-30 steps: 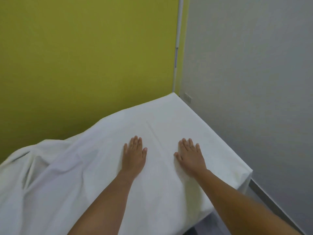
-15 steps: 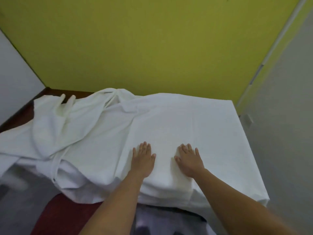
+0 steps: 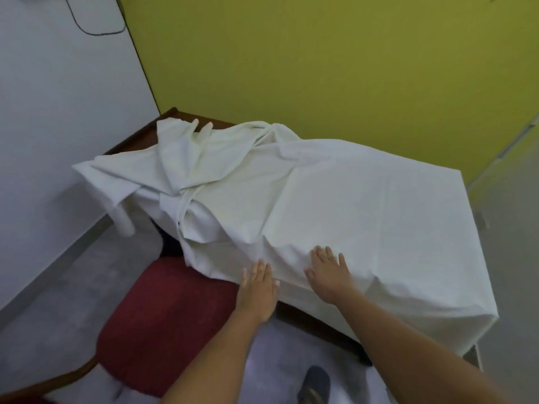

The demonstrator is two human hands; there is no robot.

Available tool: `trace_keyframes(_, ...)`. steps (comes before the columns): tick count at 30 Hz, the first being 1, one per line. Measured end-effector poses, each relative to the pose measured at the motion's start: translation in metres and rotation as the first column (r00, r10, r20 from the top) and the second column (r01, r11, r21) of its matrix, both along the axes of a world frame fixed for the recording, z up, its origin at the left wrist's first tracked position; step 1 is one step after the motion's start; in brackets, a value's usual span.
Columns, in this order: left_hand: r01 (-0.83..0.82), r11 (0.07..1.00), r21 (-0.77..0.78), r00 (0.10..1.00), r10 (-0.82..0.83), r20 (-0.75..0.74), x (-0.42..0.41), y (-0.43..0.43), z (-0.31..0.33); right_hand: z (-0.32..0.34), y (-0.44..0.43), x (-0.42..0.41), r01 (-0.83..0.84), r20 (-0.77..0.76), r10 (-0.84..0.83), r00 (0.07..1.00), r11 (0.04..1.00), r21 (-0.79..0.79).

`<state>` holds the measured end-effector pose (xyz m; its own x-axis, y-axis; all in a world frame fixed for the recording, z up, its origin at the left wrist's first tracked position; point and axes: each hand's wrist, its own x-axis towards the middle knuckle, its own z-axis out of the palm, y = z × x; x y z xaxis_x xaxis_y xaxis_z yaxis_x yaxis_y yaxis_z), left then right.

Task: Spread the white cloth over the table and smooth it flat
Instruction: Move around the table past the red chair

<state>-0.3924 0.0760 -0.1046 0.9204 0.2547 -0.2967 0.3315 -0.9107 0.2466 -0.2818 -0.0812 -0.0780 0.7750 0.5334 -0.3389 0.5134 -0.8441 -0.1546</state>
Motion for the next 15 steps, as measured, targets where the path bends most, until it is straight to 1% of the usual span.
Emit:
trace_keyframes(5, -0.090, 0.995, -0.032, 0.991, 0.086, -0.107, -0.085, 0.006, -0.025, -0.019, 0.016, -0.067, -0.116, -0.053, 0.112, 0.992, 0.991, -0.067)
trace_keyframes(9, -0.136, 0.990, -0.042, 0.982, 0.129, -0.141, -0.130, 0.006, -0.038, -0.035, 0.030, -0.109, -0.212, -0.137, 0.198, 0.970, 0.972, -0.097)
trace_keyframes(12, -0.197, 0.979, -0.044, 0.970, 0.188, -0.155, -0.162, 0.003, -0.046, -0.042, 0.047, -0.135, -0.334, -0.153, 0.314, 0.937, 0.934, -0.129)
trace_keyframes(15, -0.268, 0.963, -0.030, 0.942, 0.255, -0.220, -0.200, 0.000, -0.055, -0.043, 0.060, -0.162, -0.468, -0.183, 0.440, 0.879, 0.871, -0.152)
